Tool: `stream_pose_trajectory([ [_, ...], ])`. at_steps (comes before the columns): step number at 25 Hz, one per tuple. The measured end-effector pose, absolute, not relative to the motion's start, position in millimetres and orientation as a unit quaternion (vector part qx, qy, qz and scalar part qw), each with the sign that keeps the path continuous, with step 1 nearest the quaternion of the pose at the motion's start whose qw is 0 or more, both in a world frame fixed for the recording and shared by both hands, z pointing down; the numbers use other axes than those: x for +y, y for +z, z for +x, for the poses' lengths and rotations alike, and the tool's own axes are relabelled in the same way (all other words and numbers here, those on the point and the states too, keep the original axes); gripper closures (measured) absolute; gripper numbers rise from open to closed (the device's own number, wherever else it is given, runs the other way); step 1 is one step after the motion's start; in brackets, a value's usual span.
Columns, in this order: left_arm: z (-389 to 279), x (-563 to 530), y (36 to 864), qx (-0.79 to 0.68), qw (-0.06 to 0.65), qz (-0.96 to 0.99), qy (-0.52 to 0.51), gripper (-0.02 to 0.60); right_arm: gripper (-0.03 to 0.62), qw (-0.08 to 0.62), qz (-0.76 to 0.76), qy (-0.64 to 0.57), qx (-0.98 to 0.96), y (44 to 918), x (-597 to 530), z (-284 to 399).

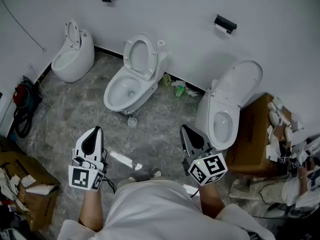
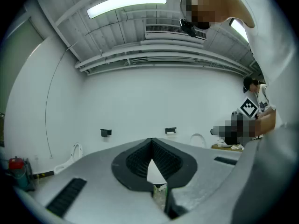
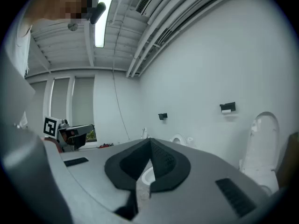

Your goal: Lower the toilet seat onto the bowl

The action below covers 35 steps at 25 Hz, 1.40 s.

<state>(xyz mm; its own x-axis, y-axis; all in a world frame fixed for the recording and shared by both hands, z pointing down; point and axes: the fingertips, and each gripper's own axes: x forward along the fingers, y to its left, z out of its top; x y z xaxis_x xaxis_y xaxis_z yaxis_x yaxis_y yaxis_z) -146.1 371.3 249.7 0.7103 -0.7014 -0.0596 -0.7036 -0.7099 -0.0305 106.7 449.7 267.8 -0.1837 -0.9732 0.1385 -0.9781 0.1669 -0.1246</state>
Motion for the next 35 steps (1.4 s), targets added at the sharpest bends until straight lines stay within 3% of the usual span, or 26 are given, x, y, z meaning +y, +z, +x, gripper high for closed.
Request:
stream_pose_trajectory([
  [4,-145,372,251,0.385,0.025,-0.922,0.02,0.576,0.597,0.009,0.636,0.095,-0.766,270,450,110],
  [10,-135,377,250,0.395,0.032,-0.918,0.01,0.575,0.597,-0.058,0.643,0.117,-0.755,264,446,148],
  [26,-112,376,258,0.41,0.037,-0.911,-0.012,0.576,0.597,-0.056,0.621,0.141,-0.769,292,436,169],
  [34,-110,310,281,0.404,0.023,-0.914,-0.014,0.572,0.597,-0.037,0.621,0.153,-0.768,308,386,162],
  [35,-106,293,284,0.401,0.023,-0.916,-0.012,0.544,0.597,-0.034,0.624,0.155,-0.765,311,375,164],
])
